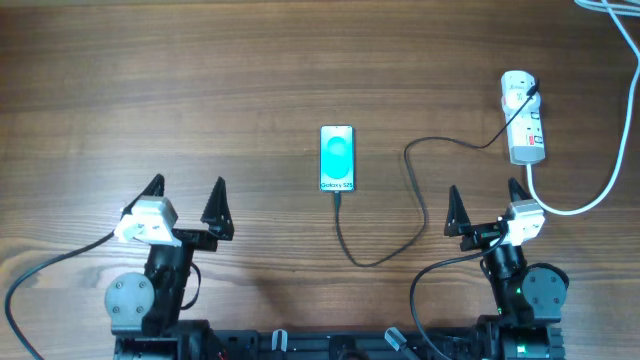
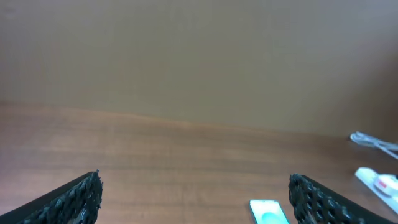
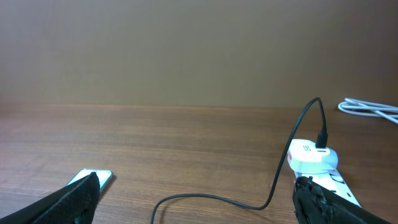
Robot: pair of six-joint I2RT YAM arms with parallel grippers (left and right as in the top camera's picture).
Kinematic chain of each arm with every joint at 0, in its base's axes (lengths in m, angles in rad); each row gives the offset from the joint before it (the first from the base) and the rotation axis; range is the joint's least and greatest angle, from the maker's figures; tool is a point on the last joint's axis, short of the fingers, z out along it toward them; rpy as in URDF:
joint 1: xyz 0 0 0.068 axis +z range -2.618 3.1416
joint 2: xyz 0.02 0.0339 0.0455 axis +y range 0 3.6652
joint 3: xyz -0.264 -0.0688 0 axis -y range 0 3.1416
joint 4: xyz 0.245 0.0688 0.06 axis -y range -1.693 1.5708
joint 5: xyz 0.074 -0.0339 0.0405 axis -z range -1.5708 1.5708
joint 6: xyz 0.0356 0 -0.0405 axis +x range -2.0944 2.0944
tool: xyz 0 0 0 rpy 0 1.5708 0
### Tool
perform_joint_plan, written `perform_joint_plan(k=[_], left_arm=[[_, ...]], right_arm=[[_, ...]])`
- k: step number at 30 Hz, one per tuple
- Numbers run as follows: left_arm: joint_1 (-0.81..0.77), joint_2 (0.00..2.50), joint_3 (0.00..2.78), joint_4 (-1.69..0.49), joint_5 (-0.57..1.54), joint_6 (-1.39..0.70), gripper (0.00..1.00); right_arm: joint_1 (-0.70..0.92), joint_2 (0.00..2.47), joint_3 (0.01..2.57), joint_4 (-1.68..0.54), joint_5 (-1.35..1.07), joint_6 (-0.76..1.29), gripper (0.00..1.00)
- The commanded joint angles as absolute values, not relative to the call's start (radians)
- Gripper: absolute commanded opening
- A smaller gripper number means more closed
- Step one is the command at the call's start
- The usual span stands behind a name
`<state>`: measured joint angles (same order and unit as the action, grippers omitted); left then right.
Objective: Plug charger to phone and switch on socket
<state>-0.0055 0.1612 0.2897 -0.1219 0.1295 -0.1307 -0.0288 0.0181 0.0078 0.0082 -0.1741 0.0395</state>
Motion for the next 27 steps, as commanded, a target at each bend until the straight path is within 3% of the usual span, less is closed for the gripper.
perform_joint_plan(k=[1, 27], left_arm=[[0.003, 0.133, 0.243, -0.055, 0.141, -0.105, 1.0], [0.044, 0.002, 0.006, 0.296, 0.068, -0.112, 1.0]], right_arm=[[-0.025, 0.005, 0.005, 0.01, -0.153, 0.029, 1.0], [-0.025, 0.005, 0.005, 0.01, -0.153, 0.029, 1.0]])
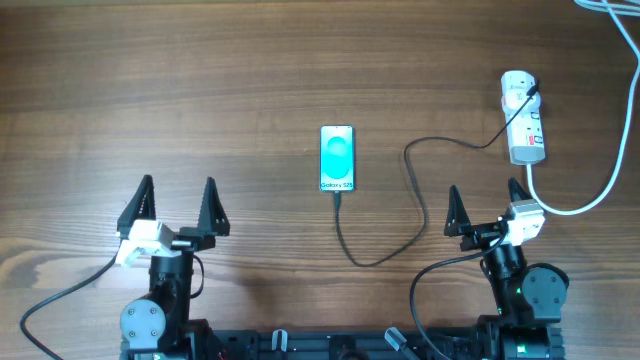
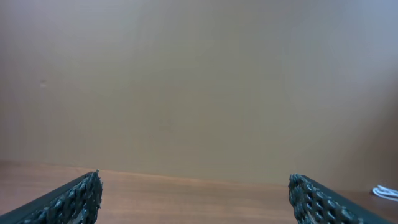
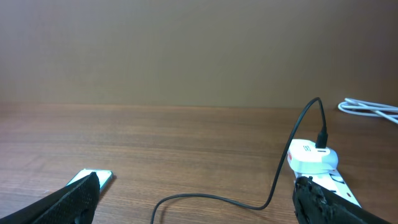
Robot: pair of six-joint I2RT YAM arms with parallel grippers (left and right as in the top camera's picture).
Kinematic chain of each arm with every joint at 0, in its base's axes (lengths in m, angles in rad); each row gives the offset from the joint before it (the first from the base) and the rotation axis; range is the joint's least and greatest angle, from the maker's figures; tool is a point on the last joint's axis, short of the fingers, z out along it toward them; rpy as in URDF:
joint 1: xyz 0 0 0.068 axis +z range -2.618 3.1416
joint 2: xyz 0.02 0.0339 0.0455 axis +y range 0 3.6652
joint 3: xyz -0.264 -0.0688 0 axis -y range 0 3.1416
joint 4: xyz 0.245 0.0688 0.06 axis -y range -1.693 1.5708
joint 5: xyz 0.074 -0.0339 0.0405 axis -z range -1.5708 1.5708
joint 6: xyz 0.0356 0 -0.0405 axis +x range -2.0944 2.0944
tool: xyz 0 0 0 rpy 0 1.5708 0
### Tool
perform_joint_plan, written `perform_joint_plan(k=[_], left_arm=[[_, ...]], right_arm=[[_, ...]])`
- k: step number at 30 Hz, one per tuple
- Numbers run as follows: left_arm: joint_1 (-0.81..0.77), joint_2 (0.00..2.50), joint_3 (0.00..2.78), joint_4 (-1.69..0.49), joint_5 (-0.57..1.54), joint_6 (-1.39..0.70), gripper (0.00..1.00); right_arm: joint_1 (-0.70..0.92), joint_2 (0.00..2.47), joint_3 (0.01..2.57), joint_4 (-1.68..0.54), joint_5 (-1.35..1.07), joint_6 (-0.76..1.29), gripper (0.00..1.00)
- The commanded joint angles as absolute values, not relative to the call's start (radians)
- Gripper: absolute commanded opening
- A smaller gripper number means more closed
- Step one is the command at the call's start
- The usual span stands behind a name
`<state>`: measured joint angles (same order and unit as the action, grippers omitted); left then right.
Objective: Plug charger to phone and switch on socket
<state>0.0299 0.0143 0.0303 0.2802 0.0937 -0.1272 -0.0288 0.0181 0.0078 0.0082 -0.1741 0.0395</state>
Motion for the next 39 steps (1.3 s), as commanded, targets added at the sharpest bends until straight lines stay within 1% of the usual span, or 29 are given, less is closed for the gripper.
perform_joint_plan(k=[1, 6, 10, 14, 29, 39], left_arm=[[0.044, 0.002, 0.006, 0.296, 0.061, -0.112, 1.0], [0.044, 0.003, 0.006, 0.229, 0.051, -0.112, 1.0], [0.044, 0.003, 0.006, 0.048, 0.04, -0.112, 1.0], [0.044, 0.003, 0.006, -0.078, 0.006, -0.111, 1.0], [0.044, 0.003, 0.006, -0.079, 0.028, 0.072, 1.0], [0.044, 0.003, 0.006, -0.079, 0.025, 0.101, 1.0]], right_arm=[[-0.025, 0.005, 0.005, 0.01, -0.153, 0.029, 1.0], [-0.025, 0.005, 0.005, 0.01, -0.153, 0.029, 1.0], [-0.025, 0.005, 0.005, 0.01, -0.153, 0.029, 1.0], [-0.025, 0.005, 0.005, 0.01, -0.153, 0.028, 1.0], [-0.025, 0.005, 0.005, 0.01, -0.153, 0.029, 1.0], [-0.025, 0.005, 0.005, 0.01, -0.153, 0.028, 0.99]])
